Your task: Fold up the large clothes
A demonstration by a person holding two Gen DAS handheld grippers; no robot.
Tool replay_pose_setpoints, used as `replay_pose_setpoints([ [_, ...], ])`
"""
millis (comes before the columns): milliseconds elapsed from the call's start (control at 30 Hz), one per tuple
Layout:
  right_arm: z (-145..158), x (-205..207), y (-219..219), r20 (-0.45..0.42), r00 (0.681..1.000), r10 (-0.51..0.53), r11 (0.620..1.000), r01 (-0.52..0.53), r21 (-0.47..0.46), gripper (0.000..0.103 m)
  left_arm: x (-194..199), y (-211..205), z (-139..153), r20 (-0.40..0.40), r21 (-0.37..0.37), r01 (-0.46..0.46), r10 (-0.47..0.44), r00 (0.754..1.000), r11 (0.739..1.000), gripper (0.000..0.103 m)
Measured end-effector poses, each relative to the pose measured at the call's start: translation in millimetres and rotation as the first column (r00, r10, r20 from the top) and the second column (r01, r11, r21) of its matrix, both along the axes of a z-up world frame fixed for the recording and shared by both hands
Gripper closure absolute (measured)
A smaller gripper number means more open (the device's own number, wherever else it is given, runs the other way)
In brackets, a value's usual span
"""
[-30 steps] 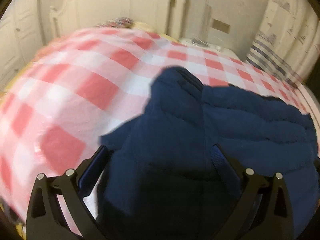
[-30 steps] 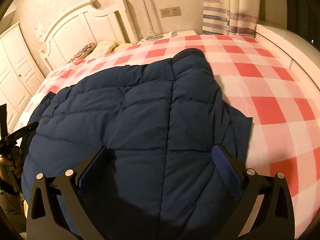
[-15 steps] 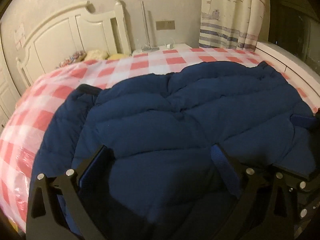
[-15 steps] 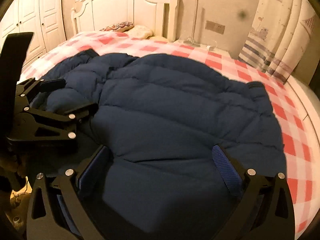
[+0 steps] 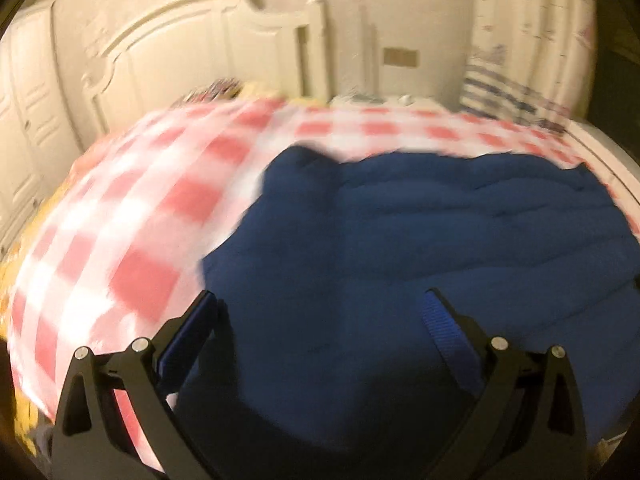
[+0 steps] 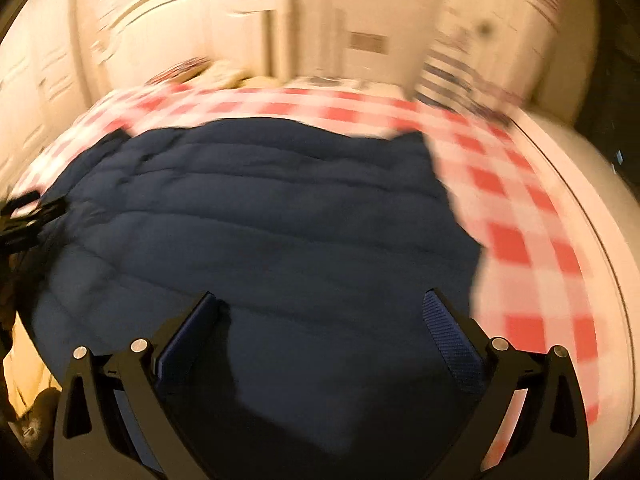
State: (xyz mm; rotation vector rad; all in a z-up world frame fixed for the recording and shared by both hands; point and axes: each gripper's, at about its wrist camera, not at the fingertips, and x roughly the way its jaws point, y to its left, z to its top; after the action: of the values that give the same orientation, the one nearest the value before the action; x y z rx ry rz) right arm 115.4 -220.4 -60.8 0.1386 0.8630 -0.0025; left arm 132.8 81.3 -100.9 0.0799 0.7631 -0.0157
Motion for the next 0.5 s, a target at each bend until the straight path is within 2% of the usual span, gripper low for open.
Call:
replay_pose_setpoints([
  [133,-32.5,-18.6,-39.0,-0.007,0.999,-0.037,0.976,0.037,0.215,0.005,-1.1,19.4,-14.9,-0.003,-0.067,0.020,-0.020,1.000,0.998,0.002],
  [167,-40.3,-19.6,-44.8,-0.004,0.999,-0.038,0.961,0.038,0.274,0.004,0.6,18.7,-15.9,-0.004,-0.060,0.016,-0.016,1.000,0.998,0.002],
  [200,-41.9,-21.9,-45.5,0.018,0.999,-0.040,0.958,0.033,0.285,0.004,2.7,16.5,-16.3,-0.008,-0.048,0.011,-0.012,1.000,0.999,0.002],
  [300,-37.2,-18.0,-40.1,-0.019,0.999,-0.042,0.968,0.045,0.247,0.005,6.2,13.3,-16.0,-0.037,-0.028,0.010,-0.011,0.999,1.000,0.002],
  [400,-14.7,-16.5,-28.4,-0.033,0.998,-0.050,0.993,0.053,0.105,0.005,7.8,20.0,-6.9,-0.080,-0.045,-0.008,0.004,0.997,0.999,0.002],
  [433,-1.9,-16.7,-21.8,-0.020,0.998,-0.054,0.998,0.055,0.040,0.005,8.9,19.9,3.1,-0.069,-0.043,-0.014,0.011,0.998,0.999,0.003],
  [500,16.8,-13.1,-11.4,0.024,0.999,-0.025,1.000,0.025,0.011,0.005,8.7,16.1,22.8,-0.013,-0.045,-0.001,0.000,1.000,0.999,0.003],
])
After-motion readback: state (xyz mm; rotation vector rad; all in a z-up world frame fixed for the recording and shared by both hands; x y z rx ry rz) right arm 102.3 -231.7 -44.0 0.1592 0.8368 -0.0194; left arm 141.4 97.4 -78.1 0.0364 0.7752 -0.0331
